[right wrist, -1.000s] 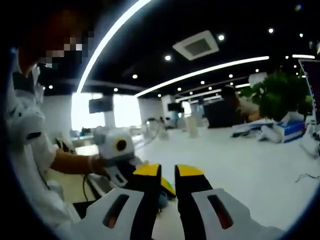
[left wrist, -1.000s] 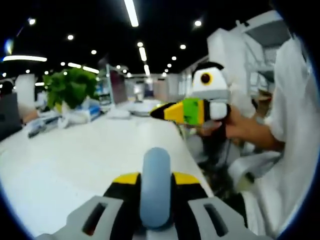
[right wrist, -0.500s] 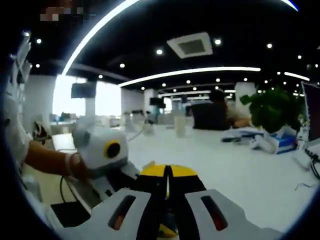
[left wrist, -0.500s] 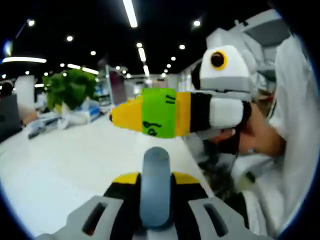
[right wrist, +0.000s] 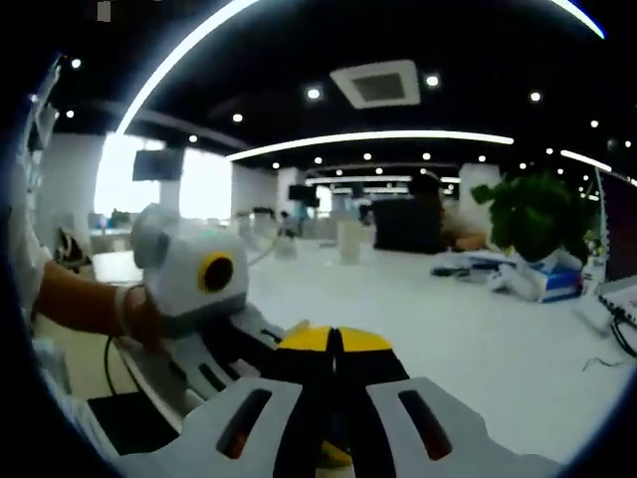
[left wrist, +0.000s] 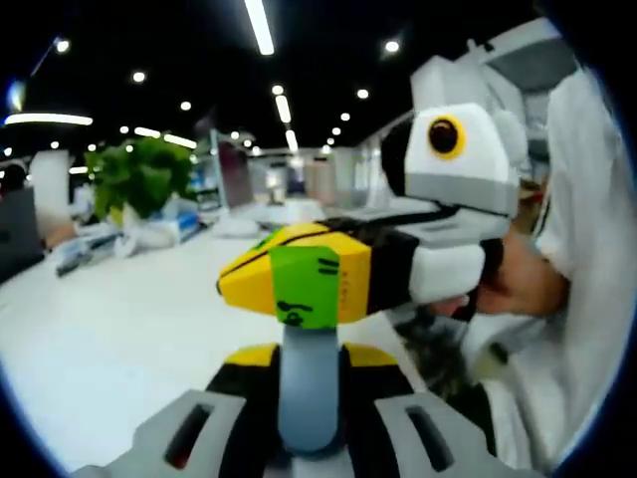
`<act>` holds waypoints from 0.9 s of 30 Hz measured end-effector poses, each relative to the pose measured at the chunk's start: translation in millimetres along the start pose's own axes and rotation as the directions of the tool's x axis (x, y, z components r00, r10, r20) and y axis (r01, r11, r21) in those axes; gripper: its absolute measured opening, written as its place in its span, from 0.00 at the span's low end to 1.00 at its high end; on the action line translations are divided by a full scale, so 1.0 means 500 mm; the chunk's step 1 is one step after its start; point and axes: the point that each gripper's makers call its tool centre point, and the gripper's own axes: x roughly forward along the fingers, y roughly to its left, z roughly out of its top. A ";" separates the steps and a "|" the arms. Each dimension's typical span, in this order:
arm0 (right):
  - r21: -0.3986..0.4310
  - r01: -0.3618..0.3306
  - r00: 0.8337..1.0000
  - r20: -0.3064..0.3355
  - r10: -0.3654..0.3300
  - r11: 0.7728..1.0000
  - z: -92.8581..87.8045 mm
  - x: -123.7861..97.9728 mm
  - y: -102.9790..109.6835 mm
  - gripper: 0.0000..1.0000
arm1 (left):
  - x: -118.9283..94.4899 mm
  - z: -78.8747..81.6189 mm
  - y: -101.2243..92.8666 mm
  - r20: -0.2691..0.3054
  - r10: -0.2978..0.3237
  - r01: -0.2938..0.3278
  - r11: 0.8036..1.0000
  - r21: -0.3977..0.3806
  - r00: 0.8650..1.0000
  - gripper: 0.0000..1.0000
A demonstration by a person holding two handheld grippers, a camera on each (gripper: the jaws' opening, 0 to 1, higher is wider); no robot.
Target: Pick up the paper insert the paper into the punch align the paper edges press the punch to punch holes
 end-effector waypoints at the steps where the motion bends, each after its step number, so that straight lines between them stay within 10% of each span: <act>1: 0.006 0.009 1.000 -0.001 -0.009 1.000 -0.004 -0.001 -0.005 0.03 | -0.001 -0.001 0.009 0.000 0.000 0.000 1.000 0.000 1.000 0.26; 11: 0.240 0.051 0.999 -0.006 -0.051 0.969 -0.059 -0.006 -0.034 0.02 | -0.001 -0.004 0.009 -0.004 0.002 -0.002 1.000 -0.002 1.000 0.26; 27: 0.237 0.050 0.998 0.035 -0.060 0.970 -0.052 -0.008 -0.030 0.03 | 0.010 -0.002 -0.042 -0.006 0.002 -0.002 1.000 -0.021 1.000 0.26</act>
